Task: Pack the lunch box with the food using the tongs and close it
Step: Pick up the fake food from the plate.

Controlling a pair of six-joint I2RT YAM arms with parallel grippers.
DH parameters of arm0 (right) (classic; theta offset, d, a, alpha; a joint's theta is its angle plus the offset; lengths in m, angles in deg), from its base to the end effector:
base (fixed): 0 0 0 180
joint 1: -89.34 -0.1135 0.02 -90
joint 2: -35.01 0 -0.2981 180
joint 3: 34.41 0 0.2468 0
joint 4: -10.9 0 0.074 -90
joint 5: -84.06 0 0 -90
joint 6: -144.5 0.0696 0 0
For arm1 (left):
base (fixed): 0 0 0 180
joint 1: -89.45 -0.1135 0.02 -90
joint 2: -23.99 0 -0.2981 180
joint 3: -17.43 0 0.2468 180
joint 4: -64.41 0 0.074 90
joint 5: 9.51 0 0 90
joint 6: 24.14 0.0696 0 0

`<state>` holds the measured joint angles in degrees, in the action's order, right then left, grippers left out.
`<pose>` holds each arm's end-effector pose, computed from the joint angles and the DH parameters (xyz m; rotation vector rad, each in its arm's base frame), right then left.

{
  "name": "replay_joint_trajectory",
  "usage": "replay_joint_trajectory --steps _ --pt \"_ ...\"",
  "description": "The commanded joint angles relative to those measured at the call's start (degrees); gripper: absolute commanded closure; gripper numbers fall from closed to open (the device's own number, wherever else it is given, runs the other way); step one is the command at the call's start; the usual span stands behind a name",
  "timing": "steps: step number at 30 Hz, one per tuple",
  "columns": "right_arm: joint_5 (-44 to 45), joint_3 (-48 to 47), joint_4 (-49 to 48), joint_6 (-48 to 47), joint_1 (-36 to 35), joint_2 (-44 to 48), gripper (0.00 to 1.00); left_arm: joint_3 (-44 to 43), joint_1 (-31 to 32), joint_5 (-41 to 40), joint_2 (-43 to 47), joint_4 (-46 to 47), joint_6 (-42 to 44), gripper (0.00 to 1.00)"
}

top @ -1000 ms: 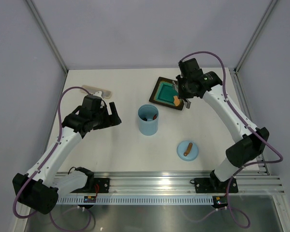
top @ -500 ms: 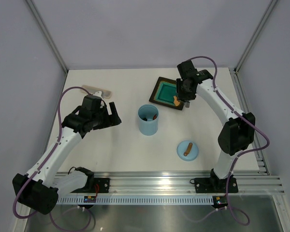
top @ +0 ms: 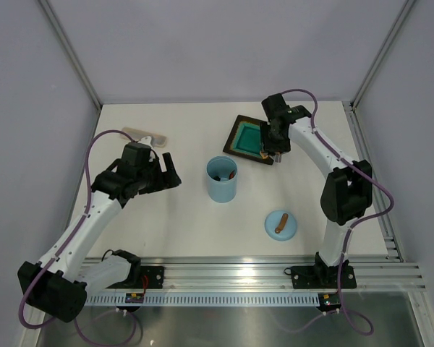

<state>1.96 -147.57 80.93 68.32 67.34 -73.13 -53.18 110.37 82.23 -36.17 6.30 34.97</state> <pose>0.3921 0.1481 0.2888 -0.1505 2.6813 0.0066 0.1964 -0.0773 0.3107 -0.1987 2.4443 -0.4484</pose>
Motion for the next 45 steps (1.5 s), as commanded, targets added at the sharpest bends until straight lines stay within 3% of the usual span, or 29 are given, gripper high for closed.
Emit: replay_joint_trajectory --steps 1,15,28,45 --pt "-0.69 -0.49 -1.30 -0.82 0.29 -0.49 0.46 0.28 -0.36 0.28 1.54 1.40 0.57 0.15" --pt "0.45 -0.14 -0.68 -1.87 0.29 -2.69 0.45 0.63 -0.36 0.72 1.45 1.84 0.57 0.15" --pt "1.06 -2.33 0.55 -1.69 0.38 -1.99 0.69 0.46 -0.27 0.99 1.54 1.75 0.48 0.15" --pt "1.24 -5.15 0.81 -0.38 0.38 3.28 0.73 0.54 -0.27 3.53 0.31 2.54 1.80 0.15"
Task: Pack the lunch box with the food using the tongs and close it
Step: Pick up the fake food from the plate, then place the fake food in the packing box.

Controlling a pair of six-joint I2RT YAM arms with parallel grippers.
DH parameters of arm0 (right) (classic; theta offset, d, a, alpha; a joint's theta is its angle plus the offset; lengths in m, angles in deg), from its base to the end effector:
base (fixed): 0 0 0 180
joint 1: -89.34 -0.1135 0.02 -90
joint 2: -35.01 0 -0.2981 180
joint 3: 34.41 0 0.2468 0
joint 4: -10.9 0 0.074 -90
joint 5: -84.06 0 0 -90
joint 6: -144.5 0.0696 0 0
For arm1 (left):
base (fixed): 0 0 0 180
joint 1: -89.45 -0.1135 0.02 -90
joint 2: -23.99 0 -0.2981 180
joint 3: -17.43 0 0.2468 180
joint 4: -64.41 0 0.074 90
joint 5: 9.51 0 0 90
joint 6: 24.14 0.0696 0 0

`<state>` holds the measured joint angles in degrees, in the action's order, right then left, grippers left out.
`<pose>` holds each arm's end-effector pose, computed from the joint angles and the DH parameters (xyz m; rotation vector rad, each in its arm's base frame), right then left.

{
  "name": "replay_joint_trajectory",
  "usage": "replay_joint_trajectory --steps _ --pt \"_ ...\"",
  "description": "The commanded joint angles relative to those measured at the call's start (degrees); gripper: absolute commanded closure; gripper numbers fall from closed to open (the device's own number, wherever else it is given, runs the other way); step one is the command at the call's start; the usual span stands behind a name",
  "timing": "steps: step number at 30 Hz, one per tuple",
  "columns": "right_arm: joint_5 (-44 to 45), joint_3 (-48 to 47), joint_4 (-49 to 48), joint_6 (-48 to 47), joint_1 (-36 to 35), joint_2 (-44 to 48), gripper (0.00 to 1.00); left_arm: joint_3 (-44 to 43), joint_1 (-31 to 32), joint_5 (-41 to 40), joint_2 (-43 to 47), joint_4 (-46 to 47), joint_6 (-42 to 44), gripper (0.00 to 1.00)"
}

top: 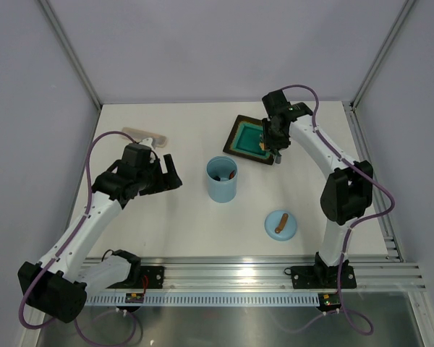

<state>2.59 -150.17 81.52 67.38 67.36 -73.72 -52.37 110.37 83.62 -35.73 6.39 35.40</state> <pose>0.3972 0.1492 0.2981 -0.1645 2.6538 -0.0023 0.1937 -0.0781 0.3076 -0.1789 2.4554 -0.4709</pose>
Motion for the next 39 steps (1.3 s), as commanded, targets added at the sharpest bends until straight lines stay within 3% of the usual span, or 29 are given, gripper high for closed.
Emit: replay_joint_trajectory --steps 1,12,23,39 --pt "0.34 -2.64 0.14 0.65 0.36 4.22 0.73 0.00 -0.36 2.57 -0.30 2.55 1.45 0.15" --pt "-4.84 -6.41 3.91 0.65 -1.05 12.83 0.73 -0.52 -0.36 1.79 -0.83 2.55 1.54 0.14" --pt "-6.86 -6.60 9.45 1.53 -12.90 21.27 0.73 -1.76 -0.36 2.31 -1.18 2.55 1.37 0.14" --pt "-6.78 -1.32 12.35 0.04 -21.61 20.66 0.69 -1.58 -0.36 3.02 -0.31 2.11 0.31 0.15"
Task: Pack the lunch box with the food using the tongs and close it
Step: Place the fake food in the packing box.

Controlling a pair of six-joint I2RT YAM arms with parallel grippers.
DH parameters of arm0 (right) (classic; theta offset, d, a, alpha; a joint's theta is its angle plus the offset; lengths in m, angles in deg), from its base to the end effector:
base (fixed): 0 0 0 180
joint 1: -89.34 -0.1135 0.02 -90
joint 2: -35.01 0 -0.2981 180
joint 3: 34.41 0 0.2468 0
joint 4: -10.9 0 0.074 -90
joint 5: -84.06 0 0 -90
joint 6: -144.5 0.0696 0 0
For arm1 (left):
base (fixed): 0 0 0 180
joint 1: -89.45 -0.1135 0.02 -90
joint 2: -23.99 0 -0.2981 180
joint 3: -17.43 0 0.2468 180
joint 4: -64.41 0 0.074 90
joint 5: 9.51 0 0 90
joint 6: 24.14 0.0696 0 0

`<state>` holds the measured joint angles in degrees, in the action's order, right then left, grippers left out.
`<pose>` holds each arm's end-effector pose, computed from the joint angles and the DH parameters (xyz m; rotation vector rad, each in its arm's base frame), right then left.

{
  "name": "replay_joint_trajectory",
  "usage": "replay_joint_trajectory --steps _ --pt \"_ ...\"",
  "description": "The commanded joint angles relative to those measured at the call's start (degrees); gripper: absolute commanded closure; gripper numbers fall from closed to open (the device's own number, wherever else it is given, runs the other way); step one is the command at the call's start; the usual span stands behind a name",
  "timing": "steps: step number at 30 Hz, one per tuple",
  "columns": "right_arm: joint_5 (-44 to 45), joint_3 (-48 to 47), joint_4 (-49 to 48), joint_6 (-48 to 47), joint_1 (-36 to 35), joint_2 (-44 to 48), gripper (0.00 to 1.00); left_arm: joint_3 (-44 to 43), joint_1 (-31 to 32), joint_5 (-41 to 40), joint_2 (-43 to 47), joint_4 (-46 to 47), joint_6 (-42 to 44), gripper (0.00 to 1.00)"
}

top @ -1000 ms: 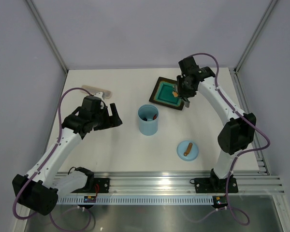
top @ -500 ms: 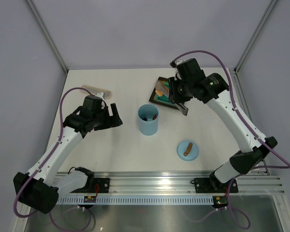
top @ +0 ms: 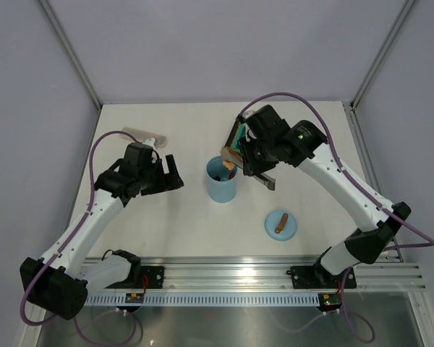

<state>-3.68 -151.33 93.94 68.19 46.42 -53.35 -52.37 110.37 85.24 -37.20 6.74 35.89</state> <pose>0.2301 0.2102 0.4126 -0.6294 2.4777 0.3438 0.1981 -0.0819 0.3034 -0.1578 2.4814 -0.4918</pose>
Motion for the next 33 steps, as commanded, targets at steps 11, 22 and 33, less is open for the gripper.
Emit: replay_joint_trajectory --steps 11,22,33 --pt "-0.77 -0.16 1.08 -1.83 -2.78 -2.17 0.62 -1.49 -0.36 1.75 1.07 1.76 -0.35 0.15" --pt "0.72 -1.65 1.78 -2.97 -3.23 -2.96 0.42 -1.23 -0.36 1.93 0.72 2.37 -0.52 0.15" --pt "13.01 -4.29 -3.65 -0.60 -3.05 1.07 0.90 -1.05 -0.36 1.57 0.98 2.29 -0.43 0.15"
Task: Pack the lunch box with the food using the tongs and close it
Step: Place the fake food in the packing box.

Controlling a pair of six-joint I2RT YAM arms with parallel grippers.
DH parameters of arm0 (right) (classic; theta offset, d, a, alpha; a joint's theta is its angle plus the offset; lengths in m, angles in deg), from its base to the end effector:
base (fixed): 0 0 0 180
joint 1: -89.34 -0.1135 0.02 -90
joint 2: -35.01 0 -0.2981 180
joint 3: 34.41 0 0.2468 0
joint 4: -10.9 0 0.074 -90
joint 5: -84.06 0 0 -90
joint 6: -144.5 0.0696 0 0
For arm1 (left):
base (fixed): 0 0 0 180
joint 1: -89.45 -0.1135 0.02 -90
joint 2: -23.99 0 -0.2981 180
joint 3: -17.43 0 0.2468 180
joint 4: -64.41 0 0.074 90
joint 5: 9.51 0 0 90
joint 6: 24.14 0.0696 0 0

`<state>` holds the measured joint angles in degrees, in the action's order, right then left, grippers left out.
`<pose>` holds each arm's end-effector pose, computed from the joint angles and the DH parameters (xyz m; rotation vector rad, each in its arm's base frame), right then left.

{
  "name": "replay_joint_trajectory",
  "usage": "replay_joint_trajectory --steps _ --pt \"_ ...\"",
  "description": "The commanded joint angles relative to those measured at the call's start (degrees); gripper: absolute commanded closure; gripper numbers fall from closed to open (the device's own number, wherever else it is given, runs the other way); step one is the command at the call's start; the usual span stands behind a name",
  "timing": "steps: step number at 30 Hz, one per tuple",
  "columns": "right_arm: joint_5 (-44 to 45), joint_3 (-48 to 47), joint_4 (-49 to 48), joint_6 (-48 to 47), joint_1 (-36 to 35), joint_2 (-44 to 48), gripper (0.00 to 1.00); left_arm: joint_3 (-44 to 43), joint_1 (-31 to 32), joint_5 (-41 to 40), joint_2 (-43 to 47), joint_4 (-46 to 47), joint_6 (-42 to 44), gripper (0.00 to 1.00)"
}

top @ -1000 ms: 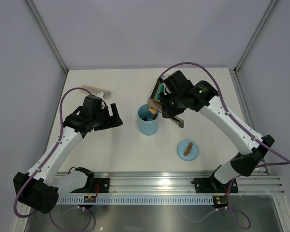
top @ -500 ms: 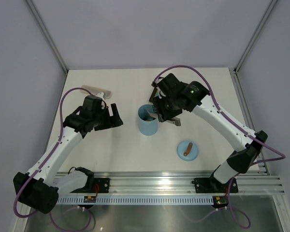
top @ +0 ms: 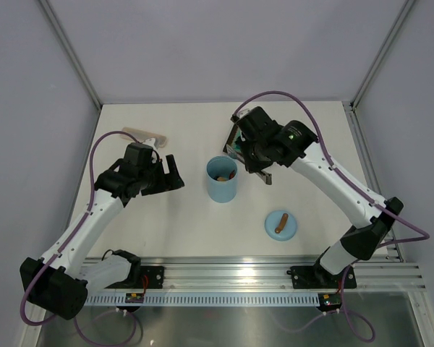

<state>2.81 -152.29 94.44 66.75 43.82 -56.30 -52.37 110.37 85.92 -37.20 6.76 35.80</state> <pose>0.2355 0.2247 0.4022 -0.6769 2.4681 0.1951 0.1978 -0.0827 0.3034 -0.1543 2.4840 -0.5065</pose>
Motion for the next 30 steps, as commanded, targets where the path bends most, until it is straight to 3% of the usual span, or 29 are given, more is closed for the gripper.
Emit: replay_joint_trajectory --steps 1,8,12,19,26,30 --pt "7.58 -3.59 -4.69 0.93 -0.45 4.21 0.91 -0.79 -0.36 0.81 1.24 2.26 -0.35 0.15" --pt "13.84 -2.46 -9.35 0.94 6.65 5.35 0.86 -0.53 -0.27 0.28 1.86 1.65 -0.61 0.14" --pt "9.44 6.66 -16.02 0.32 21.92 8.07 0.84 0.00 -0.36 -0.68 2.83 1.38 -0.61 0.14" --pt "13.66 20.21 -25.25 6.64 32.14 5.97 0.84 0.27 -0.27 -0.33 2.48 1.56 -1.40 0.14" --pt "17.00 32.78 -43.25 9.11 35.41 3.43 0.81 0.00 -0.36 -0.86 2.48 0.94 -0.70 0.14" --pt "16.39 32.53 -45.65 9.19 35.85 -2.02 0.79 -0.09 -0.36 -0.60 2.65 1.12 -1.05 0.14"
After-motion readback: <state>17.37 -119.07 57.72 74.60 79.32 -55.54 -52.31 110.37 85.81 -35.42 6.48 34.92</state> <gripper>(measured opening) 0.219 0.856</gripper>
